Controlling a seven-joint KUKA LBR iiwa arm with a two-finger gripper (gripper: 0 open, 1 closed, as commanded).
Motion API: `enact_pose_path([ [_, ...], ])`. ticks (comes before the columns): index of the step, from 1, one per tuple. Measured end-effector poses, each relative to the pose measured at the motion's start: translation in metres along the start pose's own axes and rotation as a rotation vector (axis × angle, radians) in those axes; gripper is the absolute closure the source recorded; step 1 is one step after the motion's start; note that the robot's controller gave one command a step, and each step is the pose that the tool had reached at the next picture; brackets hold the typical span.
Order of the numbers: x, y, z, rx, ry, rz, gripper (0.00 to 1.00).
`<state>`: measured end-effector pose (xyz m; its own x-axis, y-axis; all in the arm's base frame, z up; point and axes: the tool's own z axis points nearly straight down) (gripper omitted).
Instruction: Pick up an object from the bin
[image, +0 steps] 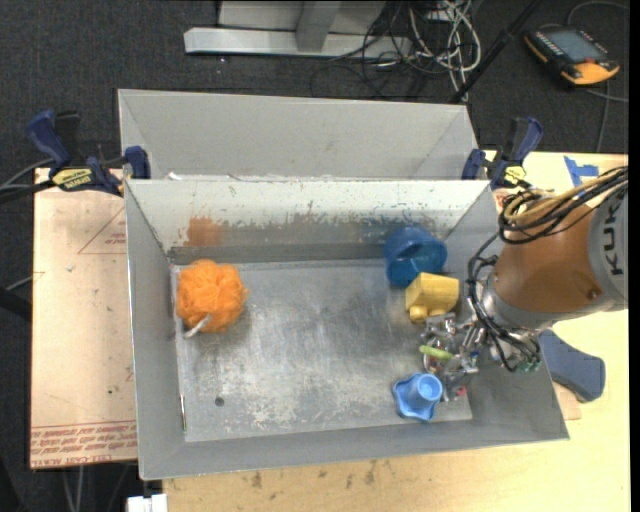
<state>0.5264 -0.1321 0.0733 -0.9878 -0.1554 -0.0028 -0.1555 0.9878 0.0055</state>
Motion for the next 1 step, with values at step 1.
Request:
enact_pose_path([
  [1, 0.0006, -0.0018, 0.0001, 0.003, 0.001, 0.0, 0.0],
])
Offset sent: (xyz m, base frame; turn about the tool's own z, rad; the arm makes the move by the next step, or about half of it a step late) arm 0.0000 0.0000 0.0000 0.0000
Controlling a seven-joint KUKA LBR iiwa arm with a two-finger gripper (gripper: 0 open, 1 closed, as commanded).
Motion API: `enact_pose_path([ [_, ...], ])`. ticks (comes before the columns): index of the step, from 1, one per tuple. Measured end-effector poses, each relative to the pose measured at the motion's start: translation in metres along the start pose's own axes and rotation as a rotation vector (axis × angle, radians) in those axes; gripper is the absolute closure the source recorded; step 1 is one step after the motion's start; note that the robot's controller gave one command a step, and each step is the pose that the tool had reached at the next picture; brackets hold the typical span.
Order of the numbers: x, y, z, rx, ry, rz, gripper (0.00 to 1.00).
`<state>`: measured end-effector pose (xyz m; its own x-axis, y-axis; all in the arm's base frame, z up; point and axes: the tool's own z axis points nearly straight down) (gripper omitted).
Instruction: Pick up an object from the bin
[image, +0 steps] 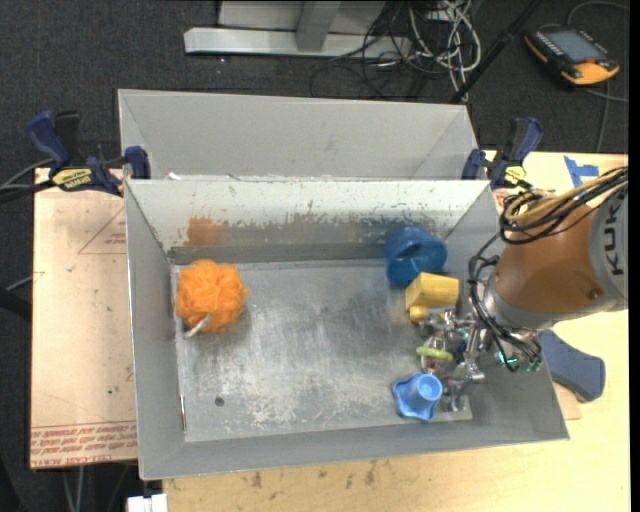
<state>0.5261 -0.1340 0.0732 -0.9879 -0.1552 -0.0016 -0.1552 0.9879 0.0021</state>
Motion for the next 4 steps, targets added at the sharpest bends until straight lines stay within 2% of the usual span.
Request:
enact_pose_path([
  [1, 0.0, 0.0, 0.0, 0.0, 0.0, 0.0, 0.0],
  [2, -0.037, 0.002, 0.002, -0.001, -0.001, -0.369, 1.0],
  [3, -0.037, 0.002, 0.002, -0.001, -0.001, -0.369, 1.0],
  [4, -0.039, 0.004, -0.093, 0.001, -0.001, -0.357, 1.0],
])
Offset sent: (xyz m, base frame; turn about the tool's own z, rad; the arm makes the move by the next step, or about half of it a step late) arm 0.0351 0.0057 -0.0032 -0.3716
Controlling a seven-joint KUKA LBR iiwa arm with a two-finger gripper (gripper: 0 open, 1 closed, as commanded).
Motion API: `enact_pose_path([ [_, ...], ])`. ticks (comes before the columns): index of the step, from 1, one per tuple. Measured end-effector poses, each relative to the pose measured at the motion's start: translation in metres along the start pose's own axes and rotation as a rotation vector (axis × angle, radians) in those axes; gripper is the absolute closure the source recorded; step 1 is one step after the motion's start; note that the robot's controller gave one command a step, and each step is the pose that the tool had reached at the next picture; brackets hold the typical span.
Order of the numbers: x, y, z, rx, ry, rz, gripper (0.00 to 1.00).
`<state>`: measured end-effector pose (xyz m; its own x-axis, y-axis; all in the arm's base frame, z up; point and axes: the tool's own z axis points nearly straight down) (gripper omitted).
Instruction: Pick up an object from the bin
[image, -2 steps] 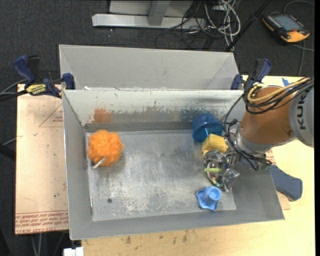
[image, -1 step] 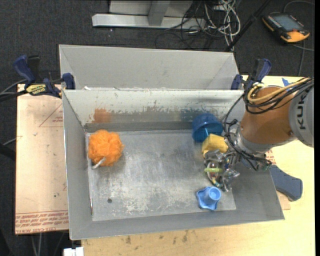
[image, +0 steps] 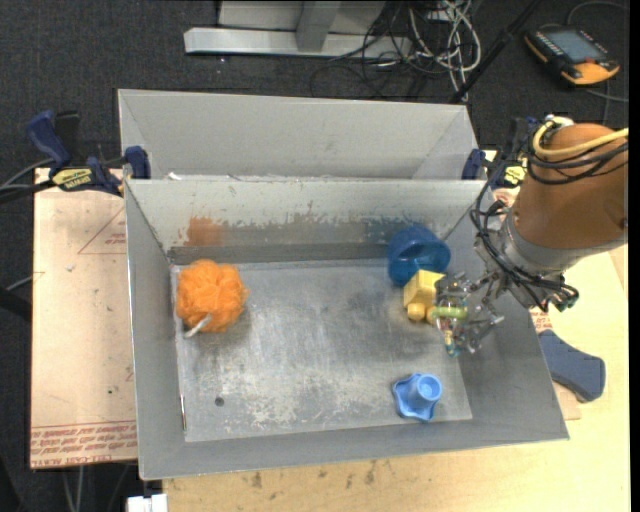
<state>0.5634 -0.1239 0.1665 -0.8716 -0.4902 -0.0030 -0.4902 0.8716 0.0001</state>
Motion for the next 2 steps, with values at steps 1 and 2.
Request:
enact_pose_path([
  [1, 0.0, 0.0, 0.0, 0.0, 0.0, 0.0, 1.0],
  [2, 0.01, 0.006, -0.038, -0.007, 0.007, 0.008, 1.0],
])
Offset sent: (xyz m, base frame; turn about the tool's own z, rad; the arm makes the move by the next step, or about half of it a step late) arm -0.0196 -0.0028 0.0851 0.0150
